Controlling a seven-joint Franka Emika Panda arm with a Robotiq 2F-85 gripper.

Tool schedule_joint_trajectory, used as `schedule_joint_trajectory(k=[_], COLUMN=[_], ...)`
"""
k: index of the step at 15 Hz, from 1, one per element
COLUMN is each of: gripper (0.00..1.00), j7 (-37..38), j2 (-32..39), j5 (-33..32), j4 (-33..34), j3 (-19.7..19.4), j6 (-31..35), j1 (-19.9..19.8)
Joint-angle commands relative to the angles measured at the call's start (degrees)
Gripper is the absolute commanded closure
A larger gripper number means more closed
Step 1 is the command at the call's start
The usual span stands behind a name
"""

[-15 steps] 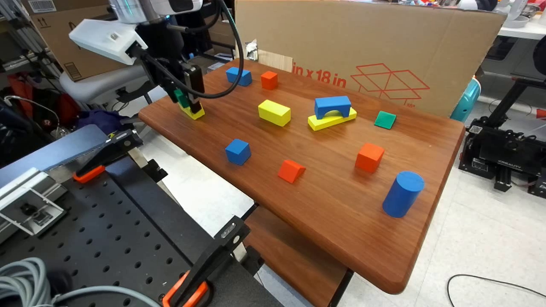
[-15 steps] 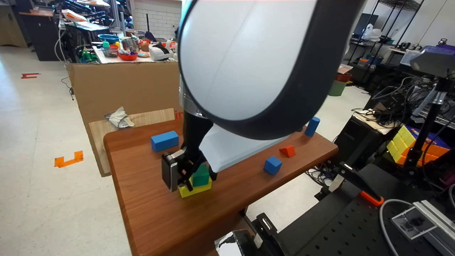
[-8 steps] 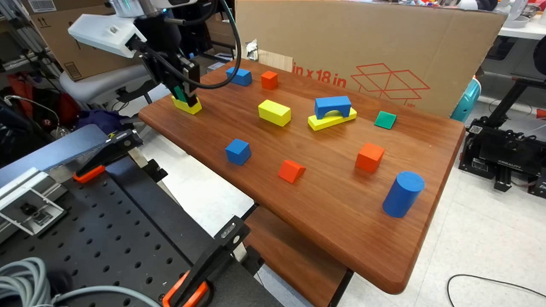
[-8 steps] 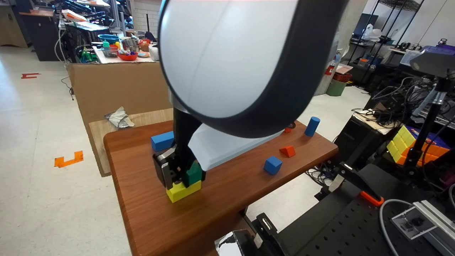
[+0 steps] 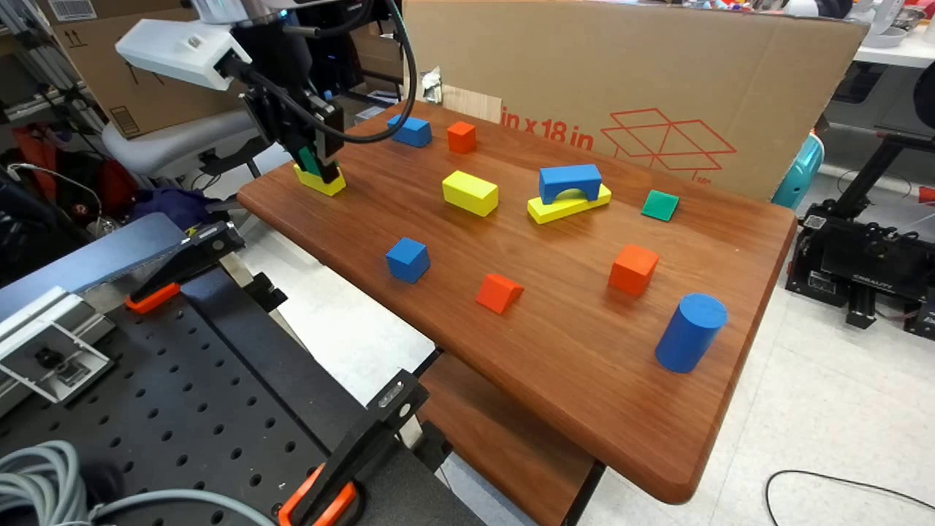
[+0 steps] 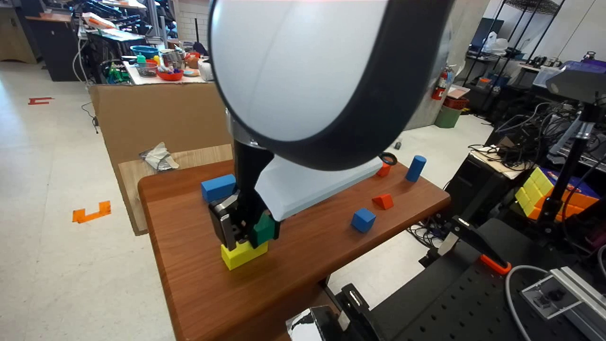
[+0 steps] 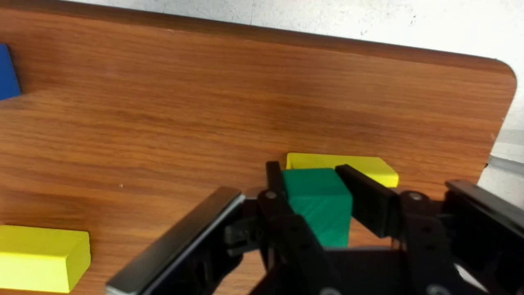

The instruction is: Put the green cube on top of the blue cube

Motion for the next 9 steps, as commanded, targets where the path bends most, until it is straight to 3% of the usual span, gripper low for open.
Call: schedule_joint_trajectory(k=[1,4,9], gripper=[0.88,0.88,0.88], j7=[-1.7,-2.7,-2.1], j2=[-4.1,-7.2,-11.8], j5=[0.4,0.1,-1.2], j4=[-0.1,-0.9,-4.4], j3=[-1.0,-0.6,-2.3], j6=[-7.8,-12.8,-14.6], j1=[0.7,-0.6,-2.7])
